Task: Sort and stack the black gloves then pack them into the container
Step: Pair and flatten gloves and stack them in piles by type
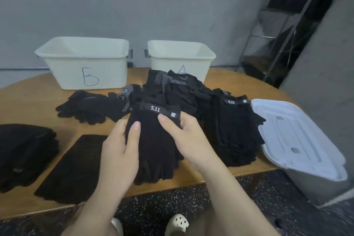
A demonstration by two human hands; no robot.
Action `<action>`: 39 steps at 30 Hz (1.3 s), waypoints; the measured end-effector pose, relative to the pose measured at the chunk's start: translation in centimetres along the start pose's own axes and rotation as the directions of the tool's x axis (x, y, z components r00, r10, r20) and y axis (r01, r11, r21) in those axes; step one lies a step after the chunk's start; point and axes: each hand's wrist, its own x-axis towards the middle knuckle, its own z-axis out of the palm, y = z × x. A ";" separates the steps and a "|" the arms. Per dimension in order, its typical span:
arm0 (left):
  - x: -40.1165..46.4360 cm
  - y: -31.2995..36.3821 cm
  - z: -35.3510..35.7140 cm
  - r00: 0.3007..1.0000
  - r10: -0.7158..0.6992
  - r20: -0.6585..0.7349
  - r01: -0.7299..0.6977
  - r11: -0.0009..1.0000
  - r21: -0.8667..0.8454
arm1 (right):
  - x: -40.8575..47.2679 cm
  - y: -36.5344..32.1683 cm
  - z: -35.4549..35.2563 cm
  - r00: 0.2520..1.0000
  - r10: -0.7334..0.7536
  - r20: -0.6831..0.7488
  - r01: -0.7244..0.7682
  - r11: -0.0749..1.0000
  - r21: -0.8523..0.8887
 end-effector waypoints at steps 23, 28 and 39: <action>-2.6 4.9 15.7 0.965 0.012 0.260 0.016 0.994 -0.106 | 1.4 -6.3 -19.6 0.976 0.161 -0.150 -0.186 0.968 -0.166; -1.8 4.4 16.1 0.952 -0.051 0.302 0.087 0.990 -0.109 | 3.1 -5.1 -20.7 0.949 0.237 -0.210 -0.281 0.935 -0.217; -1.2 3.3 16.5 0.920 -0.029 0.391 0.018 0.999 0.032 | 4.4 -4.1 -20.9 0.952 0.103 -0.287 -0.217 0.890 -0.400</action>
